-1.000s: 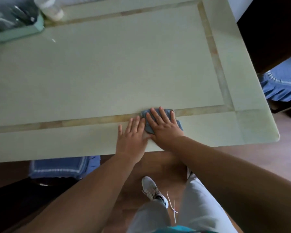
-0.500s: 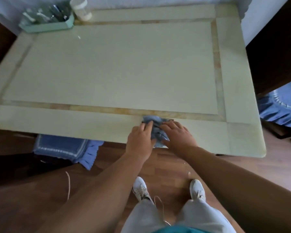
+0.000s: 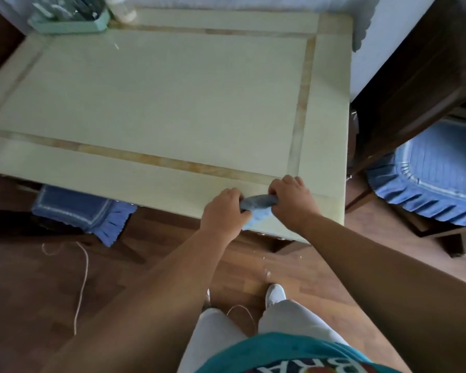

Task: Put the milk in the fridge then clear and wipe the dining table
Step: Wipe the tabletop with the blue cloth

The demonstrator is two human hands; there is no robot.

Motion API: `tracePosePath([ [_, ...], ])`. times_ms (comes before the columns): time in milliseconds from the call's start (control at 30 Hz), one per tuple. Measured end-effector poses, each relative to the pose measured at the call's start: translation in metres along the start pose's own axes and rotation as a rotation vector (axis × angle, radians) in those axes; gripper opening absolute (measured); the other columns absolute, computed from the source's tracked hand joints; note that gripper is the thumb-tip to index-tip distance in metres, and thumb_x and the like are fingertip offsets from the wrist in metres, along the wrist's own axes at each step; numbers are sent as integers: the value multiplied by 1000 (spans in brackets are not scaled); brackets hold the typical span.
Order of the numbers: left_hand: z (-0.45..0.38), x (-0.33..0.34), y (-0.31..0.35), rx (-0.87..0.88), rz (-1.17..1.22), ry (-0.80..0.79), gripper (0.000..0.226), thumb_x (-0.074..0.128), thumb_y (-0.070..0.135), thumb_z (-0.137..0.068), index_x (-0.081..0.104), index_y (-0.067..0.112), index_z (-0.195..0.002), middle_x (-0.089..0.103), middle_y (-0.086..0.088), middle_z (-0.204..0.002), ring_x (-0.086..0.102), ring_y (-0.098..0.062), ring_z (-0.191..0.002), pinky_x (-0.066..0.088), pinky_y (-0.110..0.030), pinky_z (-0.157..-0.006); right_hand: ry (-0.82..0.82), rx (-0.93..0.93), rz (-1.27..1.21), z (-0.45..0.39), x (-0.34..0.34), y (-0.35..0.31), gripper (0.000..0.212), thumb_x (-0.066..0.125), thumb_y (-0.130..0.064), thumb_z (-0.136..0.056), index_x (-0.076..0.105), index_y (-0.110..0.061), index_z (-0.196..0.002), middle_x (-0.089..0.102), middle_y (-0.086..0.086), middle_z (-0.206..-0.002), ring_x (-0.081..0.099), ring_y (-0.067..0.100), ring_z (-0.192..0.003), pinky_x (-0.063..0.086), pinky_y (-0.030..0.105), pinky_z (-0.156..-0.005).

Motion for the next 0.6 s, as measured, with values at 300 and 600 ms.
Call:
tracePosePath([
  [300, -2, -4, 74, 390, -302, 227, 39, 69, -1, -70, 59, 15, -104, 61, -5, -97, 60, -25, -85, 44, -33, -66, 225, -114, 357, 35, -19, 48, 48, 65, -3, -75, 53, -15, -120, 54, 8, -117, 50, 30, -98, 46, 42, -79],
  [600, 26, 47, 48, 159, -330, -376, 82, 55, 27, -92, 5, 25, -157, 1, 1, -165, 7, -23, -151, 23, -46, -119, -114, 26, 376, 69, 11, 50, 76, 53, -39, -94, 13, -19, -155, 10, 3, -164, 5, 30, -151, 9, 54, -119],
])
Point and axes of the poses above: each hand's wrist, its own z-axis away from the middle knuckle, its own x-axis out of the palm, y = z × x, the point moved 5 cm from there along -z, towards the middle knuckle
